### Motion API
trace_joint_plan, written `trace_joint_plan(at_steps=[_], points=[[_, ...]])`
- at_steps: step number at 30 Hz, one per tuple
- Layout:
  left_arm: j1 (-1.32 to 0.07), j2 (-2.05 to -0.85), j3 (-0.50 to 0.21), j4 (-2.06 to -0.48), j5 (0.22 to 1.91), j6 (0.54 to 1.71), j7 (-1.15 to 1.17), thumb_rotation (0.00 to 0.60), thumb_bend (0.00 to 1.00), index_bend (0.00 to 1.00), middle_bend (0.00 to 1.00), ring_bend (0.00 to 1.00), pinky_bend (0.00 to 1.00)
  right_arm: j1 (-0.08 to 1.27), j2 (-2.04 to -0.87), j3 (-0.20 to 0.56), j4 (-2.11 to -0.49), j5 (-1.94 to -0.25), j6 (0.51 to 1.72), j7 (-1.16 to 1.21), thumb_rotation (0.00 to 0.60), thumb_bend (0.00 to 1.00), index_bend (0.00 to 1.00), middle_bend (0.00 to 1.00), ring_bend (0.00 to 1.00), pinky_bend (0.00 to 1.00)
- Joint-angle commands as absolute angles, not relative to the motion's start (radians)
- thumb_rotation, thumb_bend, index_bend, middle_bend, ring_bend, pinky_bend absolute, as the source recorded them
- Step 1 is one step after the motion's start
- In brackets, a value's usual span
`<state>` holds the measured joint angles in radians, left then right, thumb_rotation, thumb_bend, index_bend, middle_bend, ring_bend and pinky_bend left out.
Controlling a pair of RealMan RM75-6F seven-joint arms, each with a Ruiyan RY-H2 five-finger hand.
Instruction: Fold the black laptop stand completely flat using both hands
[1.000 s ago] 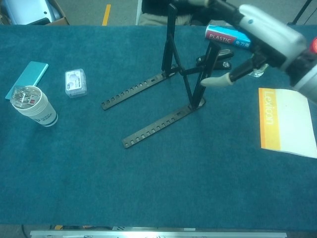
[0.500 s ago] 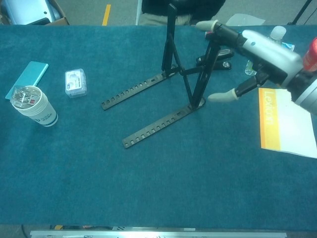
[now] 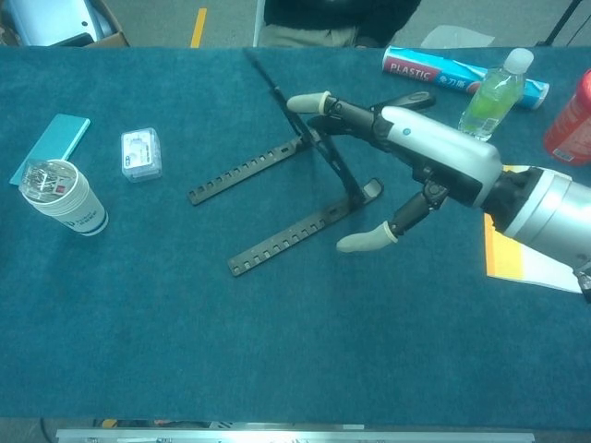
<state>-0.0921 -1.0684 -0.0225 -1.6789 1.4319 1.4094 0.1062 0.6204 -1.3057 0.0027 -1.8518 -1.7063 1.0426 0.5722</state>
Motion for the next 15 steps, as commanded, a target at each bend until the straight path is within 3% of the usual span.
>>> trace_joint_plan(at_steps=[1,7,15], points=[[-0.096,-1.063,-0.023,-1.681,1.438,1.409,0.108,0.600,0.25,0.00,0.00,0.00,0.00,0.626,-1.312,0.006,-1.860,-1.699,1.044,0.576,0.600,0.02,0.00,0.00,0.00,0.00],[-0.108,-1.054,-0.025,-1.694,1.460,1.407,0.119,0.600,0.25,0.00,0.00,0.00,0.00,0.638,-1.323,0.003,-1.862,-1.693,1.038,0.565,0.600,0.02,0.00,0.00,0.00,0.00],[-0.152,-1.038,-0.009,-1.733,1.514,1.355,0.151,0.600,0.25,0.00,0.00,0.00,0.00,0.659,-1.319,0.051,-1.854,-1.537,0.965,0.437,0.600,0.02,0.00,0.05,0.00,0.00]])
